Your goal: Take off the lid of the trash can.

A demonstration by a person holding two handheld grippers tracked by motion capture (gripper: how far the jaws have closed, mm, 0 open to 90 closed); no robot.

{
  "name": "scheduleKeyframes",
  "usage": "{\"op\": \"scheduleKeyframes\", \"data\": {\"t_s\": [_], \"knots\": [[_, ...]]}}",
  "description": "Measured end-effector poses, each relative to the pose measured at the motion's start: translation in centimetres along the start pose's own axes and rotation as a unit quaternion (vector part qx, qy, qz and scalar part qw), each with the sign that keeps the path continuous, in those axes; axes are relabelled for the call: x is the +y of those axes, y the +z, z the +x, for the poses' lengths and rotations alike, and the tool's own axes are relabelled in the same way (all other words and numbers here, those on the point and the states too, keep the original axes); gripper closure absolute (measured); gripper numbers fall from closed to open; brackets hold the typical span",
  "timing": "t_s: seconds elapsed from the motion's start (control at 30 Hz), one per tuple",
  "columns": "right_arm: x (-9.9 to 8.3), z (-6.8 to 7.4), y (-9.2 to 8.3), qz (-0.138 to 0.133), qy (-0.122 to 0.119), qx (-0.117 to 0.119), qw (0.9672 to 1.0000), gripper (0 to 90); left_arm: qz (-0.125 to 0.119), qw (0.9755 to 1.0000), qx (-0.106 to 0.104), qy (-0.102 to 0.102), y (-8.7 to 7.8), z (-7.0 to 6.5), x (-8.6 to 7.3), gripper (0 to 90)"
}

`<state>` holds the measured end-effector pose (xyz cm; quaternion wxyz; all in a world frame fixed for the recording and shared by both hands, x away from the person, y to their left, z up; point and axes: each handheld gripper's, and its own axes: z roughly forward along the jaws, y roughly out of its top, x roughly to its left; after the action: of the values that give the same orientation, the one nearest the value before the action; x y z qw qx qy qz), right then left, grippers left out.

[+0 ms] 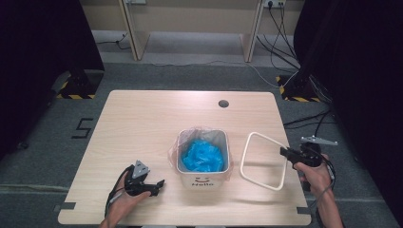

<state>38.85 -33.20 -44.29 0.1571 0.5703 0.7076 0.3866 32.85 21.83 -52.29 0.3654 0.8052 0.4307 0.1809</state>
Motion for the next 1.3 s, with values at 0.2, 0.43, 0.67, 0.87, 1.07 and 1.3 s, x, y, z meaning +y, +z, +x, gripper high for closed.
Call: {"op": "scheduleKeyframes", "data": {"t_s": [0.2,0.43,0.67,0.87,1.07,1.3], "knots": [[-1.6,-0.5,0.9,0.009,0.000,-0.009,0.9999,76.2,-0.001,1.0000,0.001,0.000,0.0,0.0,0.0,13.4],[-2.9,-0.6,1.8,0.027,-0.010,-0.022,0.9994,76.1,0.000,1.0000,0.001,0.000,0.0,0.0,0.0,13.4],[-3.3,-0.5,2.5,0.043,-0.034,-0.046,0.9975,76.0,-0.001,1.0000,0.001,-0.001,0.0,0.0,0.0,13.4],[-3.2,-0.5,3.4,0.055,-0.050,-0.059,0.9955,75.8,0.000,1.0000,0.001,-0.001,0.0,0.0,0.0,13.4],[-3.4,-0.2,4.3,0.067,-0.071,-0.083,0.9917,73.9,-0.001,1.0000,0.001,-0.001,0.0,0.0,0.0,13.4],[-3.7,-0.3,4.5,0.052,-0.072,-0.101,0.9910,72.7,0.000,1.0000,0.001,-0.001,0.0,0.0,0.0,13.4]]}}
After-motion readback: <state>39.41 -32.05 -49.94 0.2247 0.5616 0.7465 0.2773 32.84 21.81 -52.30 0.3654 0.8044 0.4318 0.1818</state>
